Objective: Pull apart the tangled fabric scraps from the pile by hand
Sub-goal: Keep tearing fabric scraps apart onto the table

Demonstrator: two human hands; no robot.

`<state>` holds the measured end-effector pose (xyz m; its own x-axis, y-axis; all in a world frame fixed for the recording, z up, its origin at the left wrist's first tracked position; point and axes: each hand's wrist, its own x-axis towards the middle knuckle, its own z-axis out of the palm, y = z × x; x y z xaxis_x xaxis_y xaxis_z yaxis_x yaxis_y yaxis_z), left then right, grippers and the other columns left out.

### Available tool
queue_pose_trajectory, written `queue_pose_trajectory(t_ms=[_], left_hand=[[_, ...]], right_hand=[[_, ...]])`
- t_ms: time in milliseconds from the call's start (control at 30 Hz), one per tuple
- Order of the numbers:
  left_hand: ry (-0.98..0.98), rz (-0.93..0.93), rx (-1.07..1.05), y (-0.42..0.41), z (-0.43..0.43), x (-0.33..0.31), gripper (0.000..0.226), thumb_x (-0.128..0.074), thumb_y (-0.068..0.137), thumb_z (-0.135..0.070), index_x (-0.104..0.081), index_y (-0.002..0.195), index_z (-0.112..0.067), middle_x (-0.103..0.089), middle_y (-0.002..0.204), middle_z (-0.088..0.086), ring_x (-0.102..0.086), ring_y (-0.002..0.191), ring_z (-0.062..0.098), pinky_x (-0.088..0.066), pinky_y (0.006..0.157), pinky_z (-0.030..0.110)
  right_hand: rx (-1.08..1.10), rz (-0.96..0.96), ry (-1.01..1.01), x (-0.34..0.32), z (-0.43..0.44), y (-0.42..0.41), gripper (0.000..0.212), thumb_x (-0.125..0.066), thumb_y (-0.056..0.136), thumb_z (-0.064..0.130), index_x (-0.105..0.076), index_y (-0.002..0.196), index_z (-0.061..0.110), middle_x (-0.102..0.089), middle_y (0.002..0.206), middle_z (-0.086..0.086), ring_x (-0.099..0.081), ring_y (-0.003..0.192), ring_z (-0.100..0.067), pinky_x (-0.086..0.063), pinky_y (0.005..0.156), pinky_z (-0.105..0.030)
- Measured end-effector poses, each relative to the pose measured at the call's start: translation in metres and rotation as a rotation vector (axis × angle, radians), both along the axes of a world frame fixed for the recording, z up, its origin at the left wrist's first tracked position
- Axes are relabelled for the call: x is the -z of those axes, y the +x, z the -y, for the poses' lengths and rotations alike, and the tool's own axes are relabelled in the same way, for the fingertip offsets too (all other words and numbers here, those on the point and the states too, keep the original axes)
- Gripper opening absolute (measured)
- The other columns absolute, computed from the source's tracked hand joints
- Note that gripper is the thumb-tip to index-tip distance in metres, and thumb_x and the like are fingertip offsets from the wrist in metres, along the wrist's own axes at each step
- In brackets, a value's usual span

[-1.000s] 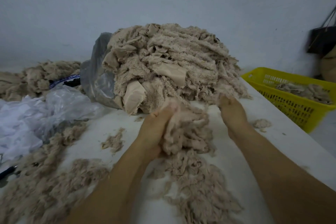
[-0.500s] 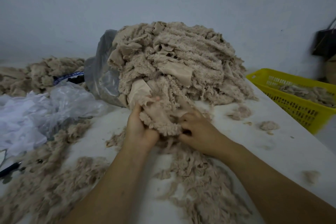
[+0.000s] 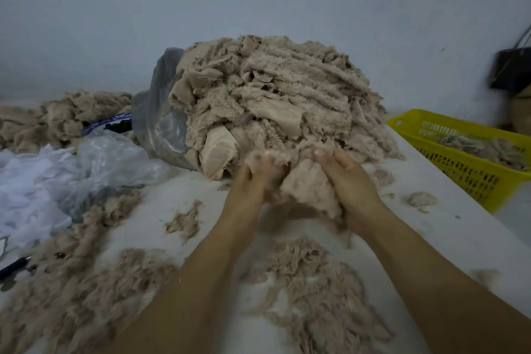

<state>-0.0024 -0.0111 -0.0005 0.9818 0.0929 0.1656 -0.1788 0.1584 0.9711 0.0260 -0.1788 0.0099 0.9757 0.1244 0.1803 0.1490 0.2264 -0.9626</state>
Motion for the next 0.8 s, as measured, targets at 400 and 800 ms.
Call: queue_pose_trajectory(t_ms=[400, 800], left_hand=[[-0.448, -0.203, 0.051, -0.001, 0.008, -0.004, 0.029, -0.053, 0.1, -0.021, -0.065, 0.119, -0.003, -0.073, 0.111, 0.017, -0.074, 0.094, 0.026, -0.06, 0.065, 0.032], [-0.869, -0.136, 0.097, 0.006, -0.023, -0.003, 0.037, -0.051, 0.092, -0.02, -0.08, 0.071, -0.01, -0.074, 0.078, 0.005, -0.07, 0.079, 0.009, -0.054, 0.063, 0.018]], right_hand=[[-0.197, 0.133, -0.414, 0.014, -0.017, -0.002, 0.017, -0.053, 0.094, 0.057, -0.063, 0.107, 0.051, -0.066, 0.107, 0.024, -0.063, 0.103, -0.002, -0.054, 0.082, -0.024], [0.145, 0.133, -0.414, 0.003, 0.003, -0.002, 0.045, -0.041, 0.096, 0.06, -0.072, 0.084, 0.029, -0.069, 0.071, 0.018, -0.06, 0.061, 0.005, -0.04, 0.055, -0.005]])
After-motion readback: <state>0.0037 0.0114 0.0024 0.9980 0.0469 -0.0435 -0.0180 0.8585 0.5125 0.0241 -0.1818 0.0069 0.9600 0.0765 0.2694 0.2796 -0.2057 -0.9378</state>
